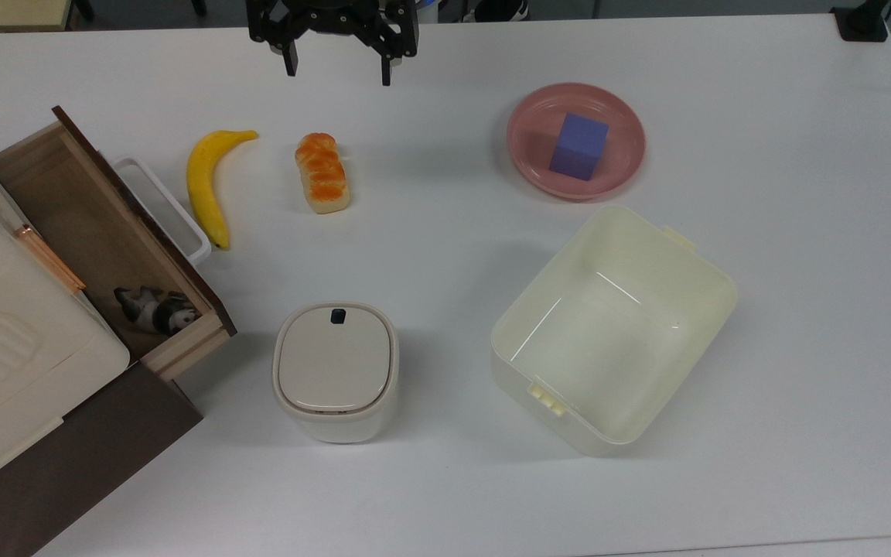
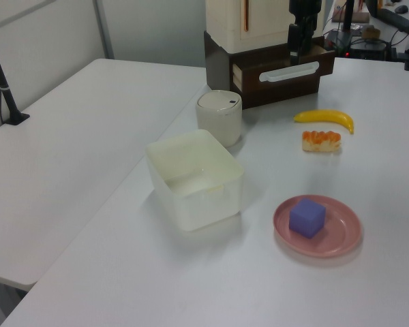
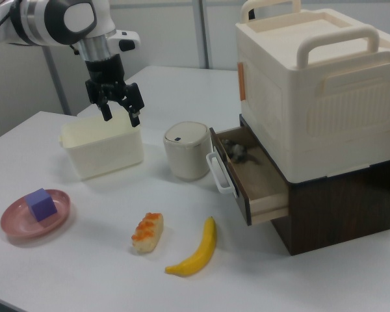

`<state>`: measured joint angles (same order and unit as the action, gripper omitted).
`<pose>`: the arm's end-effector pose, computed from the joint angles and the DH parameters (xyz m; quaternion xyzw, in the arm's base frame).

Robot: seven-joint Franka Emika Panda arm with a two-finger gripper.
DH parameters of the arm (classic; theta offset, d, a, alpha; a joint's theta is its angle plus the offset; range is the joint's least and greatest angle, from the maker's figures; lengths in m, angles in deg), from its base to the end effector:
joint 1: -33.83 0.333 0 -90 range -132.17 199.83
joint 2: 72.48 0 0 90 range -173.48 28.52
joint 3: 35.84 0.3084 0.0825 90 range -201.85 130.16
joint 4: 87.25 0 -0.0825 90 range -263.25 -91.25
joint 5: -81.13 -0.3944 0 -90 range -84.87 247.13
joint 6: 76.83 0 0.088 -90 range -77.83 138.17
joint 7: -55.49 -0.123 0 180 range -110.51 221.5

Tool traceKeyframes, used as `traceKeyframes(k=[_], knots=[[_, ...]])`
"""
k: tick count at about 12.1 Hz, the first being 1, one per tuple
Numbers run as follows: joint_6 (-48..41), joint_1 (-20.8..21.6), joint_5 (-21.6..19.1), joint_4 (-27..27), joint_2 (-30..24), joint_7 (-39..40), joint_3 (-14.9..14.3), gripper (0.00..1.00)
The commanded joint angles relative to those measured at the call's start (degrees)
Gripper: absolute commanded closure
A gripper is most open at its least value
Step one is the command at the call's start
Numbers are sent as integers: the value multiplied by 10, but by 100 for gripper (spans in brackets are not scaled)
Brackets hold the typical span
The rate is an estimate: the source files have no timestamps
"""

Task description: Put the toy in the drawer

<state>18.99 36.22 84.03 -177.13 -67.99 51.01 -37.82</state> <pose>0.5970 -0.0008 0.5657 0.9990 -0.0332 0.0138 0.0260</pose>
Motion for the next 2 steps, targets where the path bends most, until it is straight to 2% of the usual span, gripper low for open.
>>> traceKeyframes(k=[1,2], knots=[[-7,22,16,-21,-19,14,-8,0],[-7,21,16,-21,-18,14,-9,0]])
